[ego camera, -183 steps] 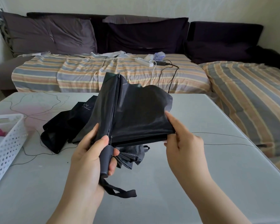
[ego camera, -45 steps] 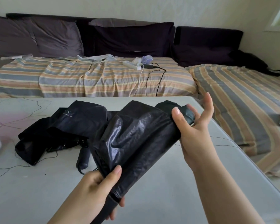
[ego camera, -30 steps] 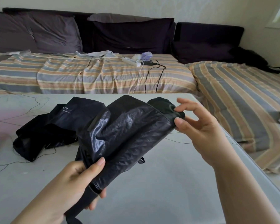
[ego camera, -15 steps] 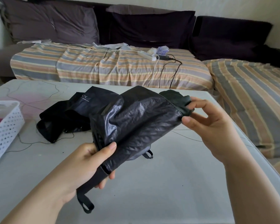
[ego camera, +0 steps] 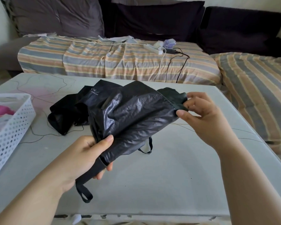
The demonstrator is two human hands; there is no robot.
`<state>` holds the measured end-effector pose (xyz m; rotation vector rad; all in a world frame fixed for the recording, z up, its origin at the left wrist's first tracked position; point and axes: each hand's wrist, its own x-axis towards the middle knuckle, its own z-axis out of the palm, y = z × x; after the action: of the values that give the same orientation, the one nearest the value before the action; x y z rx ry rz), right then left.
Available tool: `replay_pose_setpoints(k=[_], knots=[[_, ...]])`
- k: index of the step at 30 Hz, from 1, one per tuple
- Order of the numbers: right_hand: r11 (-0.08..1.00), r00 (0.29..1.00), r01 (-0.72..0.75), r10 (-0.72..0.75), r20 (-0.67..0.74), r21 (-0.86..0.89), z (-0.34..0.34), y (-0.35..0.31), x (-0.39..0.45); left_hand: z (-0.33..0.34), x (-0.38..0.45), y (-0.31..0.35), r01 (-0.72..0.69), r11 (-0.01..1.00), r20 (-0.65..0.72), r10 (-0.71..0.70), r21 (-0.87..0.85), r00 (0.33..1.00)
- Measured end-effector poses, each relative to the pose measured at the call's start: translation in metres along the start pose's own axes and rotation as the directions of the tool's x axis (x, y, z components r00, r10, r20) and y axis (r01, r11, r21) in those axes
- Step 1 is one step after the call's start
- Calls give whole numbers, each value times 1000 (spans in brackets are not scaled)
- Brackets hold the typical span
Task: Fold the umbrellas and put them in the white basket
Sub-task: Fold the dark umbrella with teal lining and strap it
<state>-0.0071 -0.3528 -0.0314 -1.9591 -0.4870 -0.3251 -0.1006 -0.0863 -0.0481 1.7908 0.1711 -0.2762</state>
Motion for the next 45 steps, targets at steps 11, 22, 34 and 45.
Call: replay_pose_setpoints(k=[11,22,34,45], knots=[[971,1000,-15,17,-8,238,1,1,-1,-2,1,0,-17,999,-56,15,-34,998],[903,987,130,-79,-140,410,-8,-3,0,4,0,-1,-69,985,178,97,-158,979],[998,995,67,-66,-79,11,-21,-8,-6,7,-1,0,-52,999,70,51,16,996],[991,997,42,-32,-74,129,-29,-4,-5,4,2,-4,-96,987,62,88,130,994]])
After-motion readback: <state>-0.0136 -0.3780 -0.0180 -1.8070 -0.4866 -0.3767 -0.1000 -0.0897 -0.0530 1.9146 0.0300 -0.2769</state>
